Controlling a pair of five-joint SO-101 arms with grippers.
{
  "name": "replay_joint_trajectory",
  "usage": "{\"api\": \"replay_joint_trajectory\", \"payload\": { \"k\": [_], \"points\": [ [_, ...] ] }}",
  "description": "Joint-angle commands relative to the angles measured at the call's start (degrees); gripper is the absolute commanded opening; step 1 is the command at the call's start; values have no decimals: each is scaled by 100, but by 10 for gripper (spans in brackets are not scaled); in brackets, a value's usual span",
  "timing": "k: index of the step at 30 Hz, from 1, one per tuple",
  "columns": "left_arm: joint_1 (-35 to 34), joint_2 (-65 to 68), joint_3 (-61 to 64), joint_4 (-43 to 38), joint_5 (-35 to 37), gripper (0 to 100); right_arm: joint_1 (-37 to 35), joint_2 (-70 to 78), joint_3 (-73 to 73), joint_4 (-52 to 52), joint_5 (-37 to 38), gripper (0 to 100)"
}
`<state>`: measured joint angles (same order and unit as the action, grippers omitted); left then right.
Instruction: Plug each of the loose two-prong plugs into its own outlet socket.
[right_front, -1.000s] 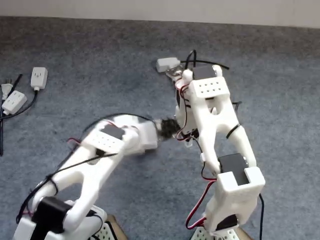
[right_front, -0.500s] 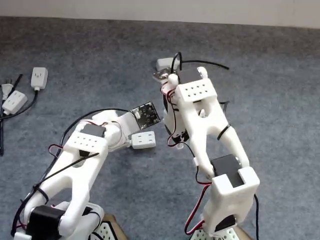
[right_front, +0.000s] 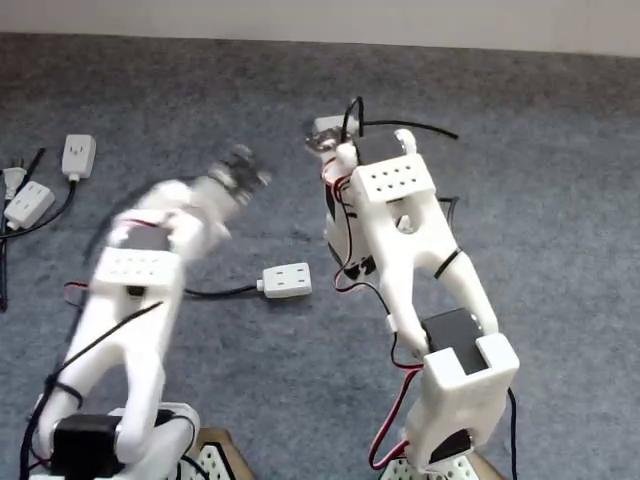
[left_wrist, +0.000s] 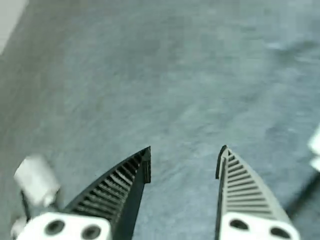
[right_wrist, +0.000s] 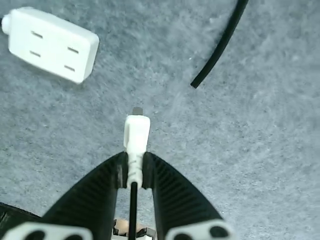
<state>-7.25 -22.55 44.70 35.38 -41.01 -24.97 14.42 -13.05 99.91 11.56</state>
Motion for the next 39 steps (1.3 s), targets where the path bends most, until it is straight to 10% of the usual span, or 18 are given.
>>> {"api": "replay_joint_trajectory", "payload": {
  "k": [1,22,39],
  "points": [
    [-752,-198,-356,-70,624,221,-92,-48,-585,92,-62,7],
    [-1789,-154,1798,-1846,1477,221,-1710,-48,-875,127,-1389,6],
    [-1807,-180,2176,-2233,1451,221,-1411,-84,-857,-180,-1538,6]
  ]
}}
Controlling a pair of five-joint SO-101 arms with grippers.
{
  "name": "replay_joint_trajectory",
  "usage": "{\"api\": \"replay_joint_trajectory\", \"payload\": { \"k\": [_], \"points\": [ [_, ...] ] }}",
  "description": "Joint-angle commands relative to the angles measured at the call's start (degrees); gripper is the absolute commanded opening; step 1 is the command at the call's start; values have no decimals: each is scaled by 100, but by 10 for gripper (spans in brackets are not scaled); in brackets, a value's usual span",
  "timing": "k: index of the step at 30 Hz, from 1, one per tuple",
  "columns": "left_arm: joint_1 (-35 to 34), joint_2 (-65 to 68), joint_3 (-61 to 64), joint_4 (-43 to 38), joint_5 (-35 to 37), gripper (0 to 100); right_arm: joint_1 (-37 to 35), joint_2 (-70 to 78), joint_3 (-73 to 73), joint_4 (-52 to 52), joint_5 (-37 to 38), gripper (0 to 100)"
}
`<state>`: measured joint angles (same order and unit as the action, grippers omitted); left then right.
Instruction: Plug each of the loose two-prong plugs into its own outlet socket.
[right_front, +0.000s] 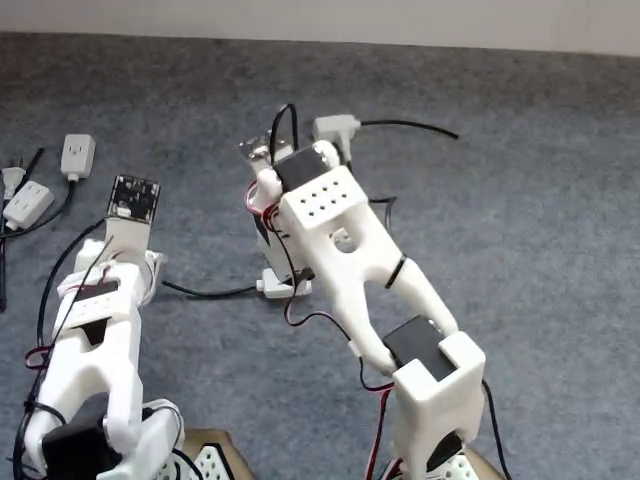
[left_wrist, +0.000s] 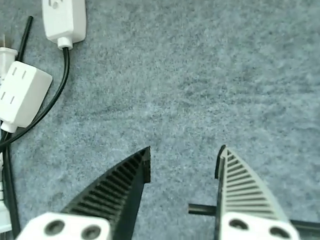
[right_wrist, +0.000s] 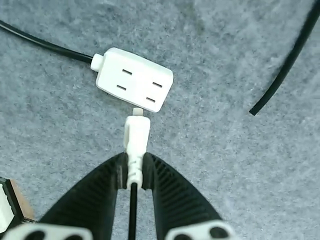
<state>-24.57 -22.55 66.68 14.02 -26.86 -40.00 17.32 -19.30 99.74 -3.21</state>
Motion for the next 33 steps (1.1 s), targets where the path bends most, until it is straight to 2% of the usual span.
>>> {"api": "replay_joint_trajectory", "payload": {
  "k": [1,6,13,23,33],
  "points": [
    [-75,-180,-22,-88,0,221,92,-374,-233,-242,-62,6],
    [-84,-189,145,-114,-158,221,136,-365,-224,-488,141,6],
    [-119,-198,409,-993,-132,221,409,-382,356,-822,413,6],
    [-110,-189,251,-993,-123,221,101,-426,523,-831,404,6],
    [-101,-189,259,-1011,-123,221,470,-382,576,-822,123,6]
  ]
}}
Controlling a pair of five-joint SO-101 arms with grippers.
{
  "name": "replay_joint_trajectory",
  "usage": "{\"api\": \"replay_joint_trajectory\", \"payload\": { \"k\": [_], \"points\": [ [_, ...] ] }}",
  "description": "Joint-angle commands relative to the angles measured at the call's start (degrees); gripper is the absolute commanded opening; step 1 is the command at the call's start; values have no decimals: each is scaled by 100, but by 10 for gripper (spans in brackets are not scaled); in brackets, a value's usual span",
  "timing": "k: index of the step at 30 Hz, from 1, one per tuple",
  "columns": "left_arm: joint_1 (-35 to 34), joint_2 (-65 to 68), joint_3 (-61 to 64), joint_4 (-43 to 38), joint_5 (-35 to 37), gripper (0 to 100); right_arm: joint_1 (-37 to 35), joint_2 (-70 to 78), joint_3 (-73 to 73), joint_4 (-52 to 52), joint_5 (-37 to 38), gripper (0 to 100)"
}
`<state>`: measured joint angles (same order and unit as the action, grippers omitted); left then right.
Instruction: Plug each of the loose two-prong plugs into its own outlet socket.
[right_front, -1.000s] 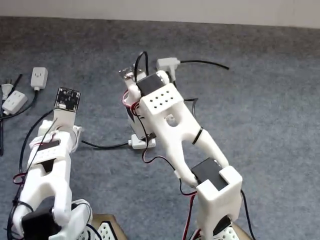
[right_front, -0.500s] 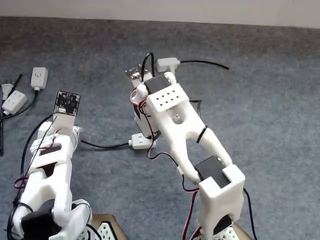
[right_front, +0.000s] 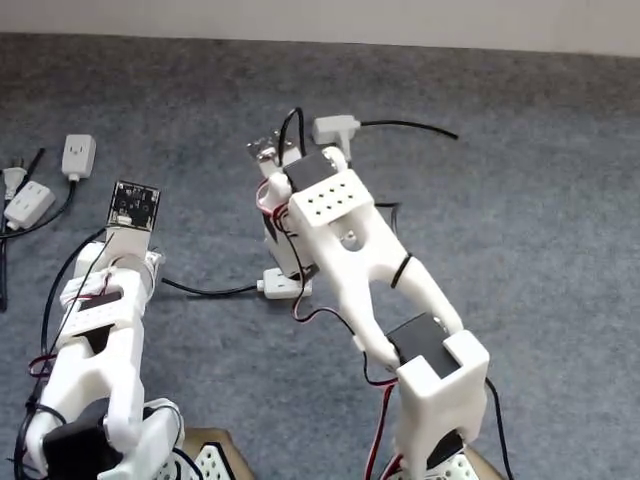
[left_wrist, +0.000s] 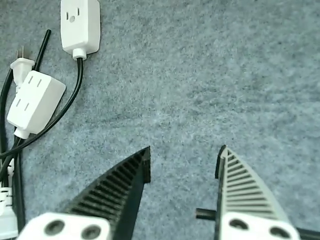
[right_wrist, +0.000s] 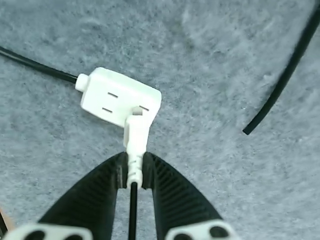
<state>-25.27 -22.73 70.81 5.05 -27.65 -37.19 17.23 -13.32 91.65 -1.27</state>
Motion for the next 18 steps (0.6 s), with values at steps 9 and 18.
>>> {"api": "replay_joint_trajectory", "payload": {
  "k": [9,18],
  "points": [
    [-48,-180,-198,-123,132,221,286,-365,-22,-13,-237,6],
    [57,-180,-189,-246,255,221,127,-356,-75,426,-185,6]
  ]
}}
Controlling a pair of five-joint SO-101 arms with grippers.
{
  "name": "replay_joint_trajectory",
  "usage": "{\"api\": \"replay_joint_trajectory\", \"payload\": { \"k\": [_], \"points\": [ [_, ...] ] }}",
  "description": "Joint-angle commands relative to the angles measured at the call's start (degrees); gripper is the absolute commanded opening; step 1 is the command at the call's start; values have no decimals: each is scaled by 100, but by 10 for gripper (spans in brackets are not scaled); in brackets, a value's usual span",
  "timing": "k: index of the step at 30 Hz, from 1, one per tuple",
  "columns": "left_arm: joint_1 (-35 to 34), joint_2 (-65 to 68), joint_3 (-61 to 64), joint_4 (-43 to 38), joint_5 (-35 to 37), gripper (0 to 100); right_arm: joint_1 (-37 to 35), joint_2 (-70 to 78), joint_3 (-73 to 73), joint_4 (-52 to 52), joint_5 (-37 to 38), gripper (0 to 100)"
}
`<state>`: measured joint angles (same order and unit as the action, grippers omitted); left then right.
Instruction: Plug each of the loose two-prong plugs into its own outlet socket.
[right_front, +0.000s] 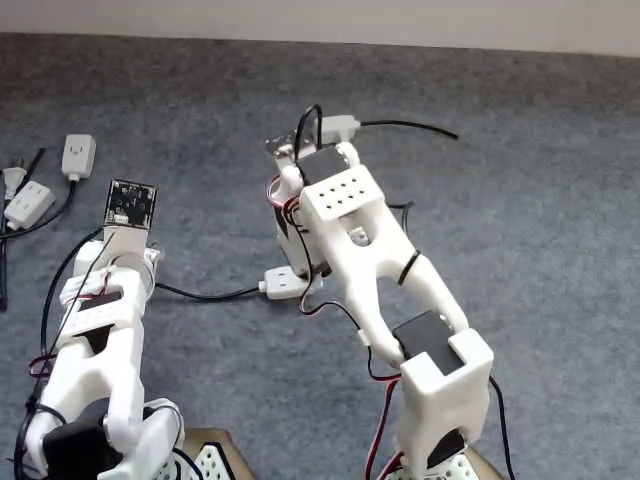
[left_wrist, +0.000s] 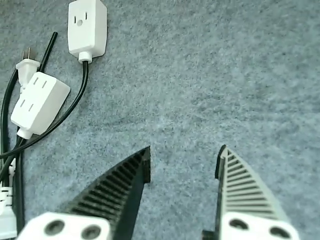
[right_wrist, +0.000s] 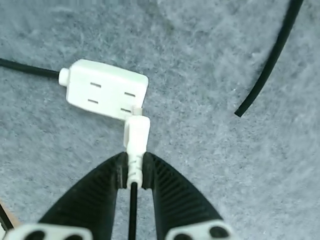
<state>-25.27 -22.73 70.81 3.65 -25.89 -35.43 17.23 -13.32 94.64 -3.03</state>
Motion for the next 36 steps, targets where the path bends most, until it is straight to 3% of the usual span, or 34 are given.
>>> {"api": "replay_joint_trajectory", "payload": {
  "k": [1,12,17,24,36],
  "points": [
    [57,-180,-189,-105,158,221,-57,-356,-75,163,0,6],
    [295,-180,-207,-352,290,221,-101,-356,-1024,127,-264,6],
    [374,-171,-207,-352,299,221,-295,22,-725,-57,-290,6],
    [374,-127,-198,-352,273,221,-558,356,-2053,664,-299,6],
    [382,-127,-154,-352,273,221,-470,224,-1279,664,-229,6]
  ]
}}
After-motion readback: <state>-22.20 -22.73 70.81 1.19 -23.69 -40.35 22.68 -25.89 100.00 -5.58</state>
